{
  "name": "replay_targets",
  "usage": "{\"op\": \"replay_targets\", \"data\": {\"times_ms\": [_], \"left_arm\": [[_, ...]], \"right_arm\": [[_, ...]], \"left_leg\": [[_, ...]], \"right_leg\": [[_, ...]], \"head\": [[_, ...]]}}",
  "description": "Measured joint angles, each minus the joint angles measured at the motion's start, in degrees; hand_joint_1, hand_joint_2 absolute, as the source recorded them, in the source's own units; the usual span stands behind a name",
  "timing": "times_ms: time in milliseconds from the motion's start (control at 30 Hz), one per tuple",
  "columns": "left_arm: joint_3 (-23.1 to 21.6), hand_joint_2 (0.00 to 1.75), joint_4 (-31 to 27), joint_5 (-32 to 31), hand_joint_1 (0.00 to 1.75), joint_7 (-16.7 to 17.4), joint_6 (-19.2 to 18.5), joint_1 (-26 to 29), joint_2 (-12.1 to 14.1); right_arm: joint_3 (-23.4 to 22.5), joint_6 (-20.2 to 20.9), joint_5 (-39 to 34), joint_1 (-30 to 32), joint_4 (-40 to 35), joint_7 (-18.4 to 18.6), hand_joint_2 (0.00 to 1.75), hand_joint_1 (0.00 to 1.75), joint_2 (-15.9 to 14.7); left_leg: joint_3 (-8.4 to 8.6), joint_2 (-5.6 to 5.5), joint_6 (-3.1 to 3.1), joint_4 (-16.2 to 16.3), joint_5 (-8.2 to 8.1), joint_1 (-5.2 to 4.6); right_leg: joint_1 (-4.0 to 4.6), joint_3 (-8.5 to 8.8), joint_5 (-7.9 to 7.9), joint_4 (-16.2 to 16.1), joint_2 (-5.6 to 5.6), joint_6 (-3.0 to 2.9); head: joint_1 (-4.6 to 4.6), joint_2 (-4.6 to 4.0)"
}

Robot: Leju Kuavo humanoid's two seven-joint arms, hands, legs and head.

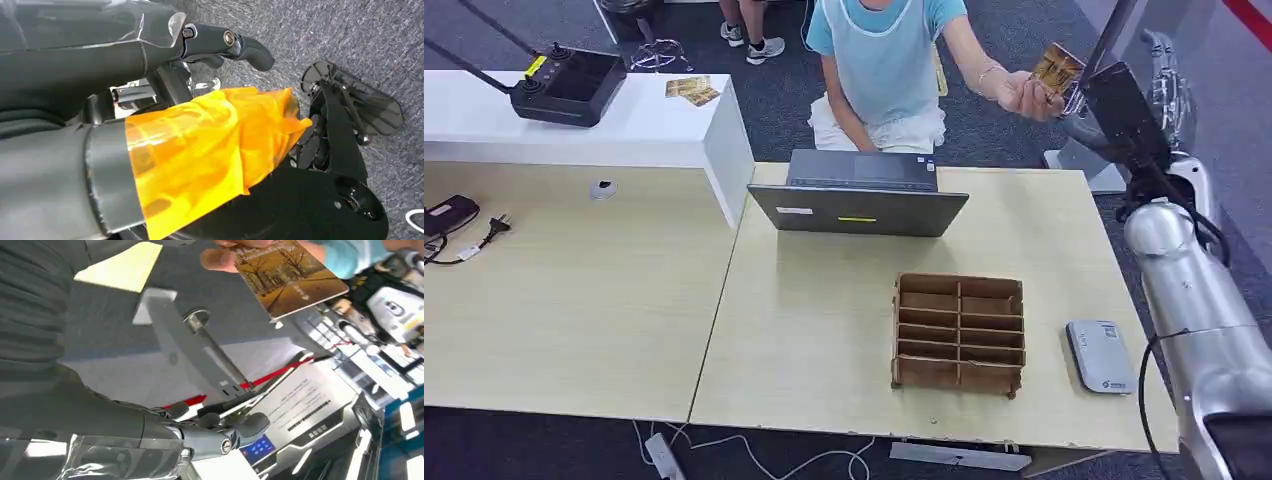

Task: Pass the card to the sensor for recognition and then transmit it.

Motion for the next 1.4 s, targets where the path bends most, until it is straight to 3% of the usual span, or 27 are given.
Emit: {"op": "replay_targets", "data": {"times_ms": [67, 167, 433, 633, 900, 1100, 1200, 1233, 1267, 1400], "left_arm": [[0.0, 0.0, 0.0, 0.17, 0.0, -0.15, 0.33, 0.0, -0.09], [0.0, 0.0, 0.0, 0.46, 0.0, -0.26, 0.41, 0.0, -0.24], [0.02, 0.0, 0.0, 2.34, 0.0, -0.85, 0.68, -0.04, -0.55], [0.02, 0.0, 0.0, 3.34, 0.0, -1.22, 0.92, -0.05, -0.85], [0.07, 0.0, 0.0, 4.68, 0.0, -1.36, 0.96, -0.07, -0.96], [0.07, 0.0, 0.0, 4.72, 0.0, -1.35, 0.96, -0.07, -0.96], [0.11, 0.0, -0.02, 5.68, 0.0, -1.4, 1.22, -0.08, -1.09], [0.11, 0.0, -0.04, 6.36, 0.0, -1.68, 1.46, -0.07, -1.16], [0.15, 0.0, -0.13, 7.21, 0.0, -1.77, 1.55, -0.07, -1.31], [0.17, 0.0, -0.37, 7.76, 0.0, -1.16, 1.62, -0.06, -1.42]], "right_arm": [[-3.1, -1.24, -3.85, 3.46, -3.89, -3.54, 1.75, 0.0, 0.31], [-6.96, -0.9, -8.54, 8.22, -9.55, -6.0, 1.75, 0.0, 0.92], [-13.4, 10.1, -32.46, 18.99, -21.83, -10.77, 1.75, 0.0, 2.14], [-17.18, 12.05, -38.33, 26.13, -29.26, -12.56, 1.75, 0.0, 2.21], [-20.71, 12.94, -39.55, 32.98, -34.94, -13.68, 1.75, 0.0, 1.88], [-20.76, 12.94, -39.55, 33.09, -35.03, -13.68, 1.75, 0.0, 1.86], [-22.75, 13.03, -37.56, 38.77, -38.4, -15.21, 1.75, 0.0, 1.22], [-24.29, 12.77, -34.67, 43.37, -41.21, -16.38, 1.75, 0.0, 0.96], [-26.42, 9.89, -24.59, 51.22, -45.94, -16.98, 1.75, 0.0, 0.5], [-27.99, 3.52, -10.76, 59.15, -51.32, -16.32, 1.75, 0.0, 0.5]], "left_leg": [[-0.01, -0.02, 0.0, 0.0, 0.0, 0.0], [-0.02, -0.01, 0.0, 0.0, -0.01, 0.0], [-0.02, -0.02, 0.0, -0.01, -0.01, 0.0], [-0.04, 0.0, 0.01, -0.01, -0.02, -0.01], [-0.01, 0.01, 0.01, -0.01, -0.03, -0.01], [-0.01, 0.01, 0.02, -0.01, -0.03, -0.01], [-0.02, -0.03, 0.06, -0.01, -0.06, 0.0], [-0.02, -0.03, -0.02, -0.01, -0.14, 0.0], [-0.02, -0.01, -0.02, -0.01, -0.19, 0.0], [-0.01, 0.02, -0.03, -0.03, -0.24, 0.0]], "right_leg": [[0.0, 0.0, 0.0, 0.0, -0.02, 0.0], [0.0, 0.0, -0.01, 0.0, -0.01, 0.0], [0.0, -0.01, -0.01, -0.01, -0.04, -0.01], [-0.01, -0.01, -0.02, -0.03, -0.02, 0.0], [0.0, -0.03, -0.01, -0.05, -0.01, 0.0], [0.0, -0.03, -0.02, -0.05, 0.0, 0.0], [0.0, -0.03, -0.07, -0.06, -0.06, -0.04], [0.0, -0.03, -0.09, -0.06, -0.06, -0.05], [0.0, -0.03, -0.14, -0.06, -0.05, -0.08], [0.0, -0.03, -0.2, -0.06, -0.02, -0.13]], "head": [[0.0, 0.0], [0.0, 0.0], [-0.02, 0.0], [0.0, 0.0], [-0.02, 0.0], [-0.02, 0.0], [-0.02, 0.0], [-0.02, 0.0], [-0.02, 0.0], [-0.02, 0.0]]}}
